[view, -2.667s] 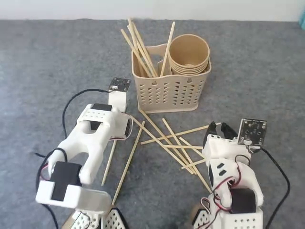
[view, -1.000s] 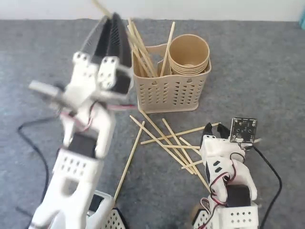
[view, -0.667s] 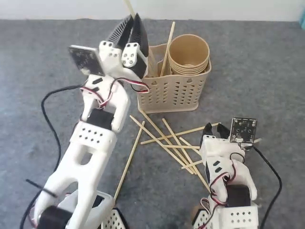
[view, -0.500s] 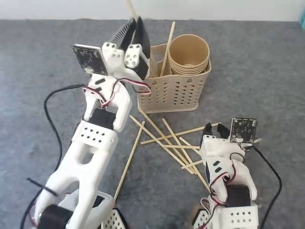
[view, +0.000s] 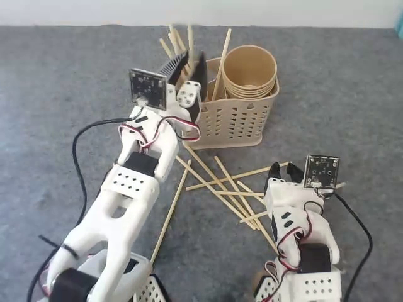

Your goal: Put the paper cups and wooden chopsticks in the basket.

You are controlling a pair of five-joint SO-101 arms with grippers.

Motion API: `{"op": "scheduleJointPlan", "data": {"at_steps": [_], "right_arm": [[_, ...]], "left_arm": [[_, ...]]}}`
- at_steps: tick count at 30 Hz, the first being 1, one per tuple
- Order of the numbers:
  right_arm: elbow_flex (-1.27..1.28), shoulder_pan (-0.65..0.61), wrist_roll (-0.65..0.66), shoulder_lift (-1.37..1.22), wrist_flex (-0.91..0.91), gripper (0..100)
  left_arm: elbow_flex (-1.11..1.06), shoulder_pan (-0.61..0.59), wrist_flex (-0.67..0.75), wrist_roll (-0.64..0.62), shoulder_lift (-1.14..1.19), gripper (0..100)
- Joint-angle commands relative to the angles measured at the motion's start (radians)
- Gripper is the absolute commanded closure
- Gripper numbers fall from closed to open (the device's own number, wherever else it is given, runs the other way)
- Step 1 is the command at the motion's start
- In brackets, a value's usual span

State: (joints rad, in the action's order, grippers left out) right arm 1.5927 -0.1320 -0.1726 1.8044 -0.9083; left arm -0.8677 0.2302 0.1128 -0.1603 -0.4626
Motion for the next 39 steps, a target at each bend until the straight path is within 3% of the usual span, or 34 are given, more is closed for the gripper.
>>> {"op": "scheduleJointPlan", "data": {"at_steps": [1, 9, 12, 19, 22, 28, 32, 39], "right_arm": [[-0.008, 0.001, -0.005, 0.008, 0.028, 89.0], [-0.094, 0.111, -0.029, 0.002, -0.056, 89.1], [-0.12, 0.13, -0.107, 0.002, -0.079, 89.1], [-0.12, 0.131, -0.118, 0.002, -0.071, 89.1], [-0.12, 0.148, -0.118, 0.002, -0.07, 89.1], [-0.112, 0.168, -0.118, 0.002, -0.056, 89.1], [-0.112, 0.168, -0.118, 0.002, -0.056, 89.1], [-0.118, 0.189, -0.12, 0.001, -0.056, 89.1]], "left_arm": [[0.096, -0.005, -0.218, 0.009, -0.055, 71], [0.298, -0.086, -0.836, 0.009, -0.272, 70], [0.312, -0.11, -1.003, 0.012, -0.361, 70], [0.259, -0.109, -1.361, 0.063, -0.479, 70], [0.111, -0.115, -1.381, 0.127, -0.479, 70], [-0.214, -0.117, -1.261, 0.262, -0.479, 74], [-0.305, -0.115, -1.221, 0.282, -0.479, 84], [-0.377, -0.112, -1.214, 0.325, -0.477, 82]]}}
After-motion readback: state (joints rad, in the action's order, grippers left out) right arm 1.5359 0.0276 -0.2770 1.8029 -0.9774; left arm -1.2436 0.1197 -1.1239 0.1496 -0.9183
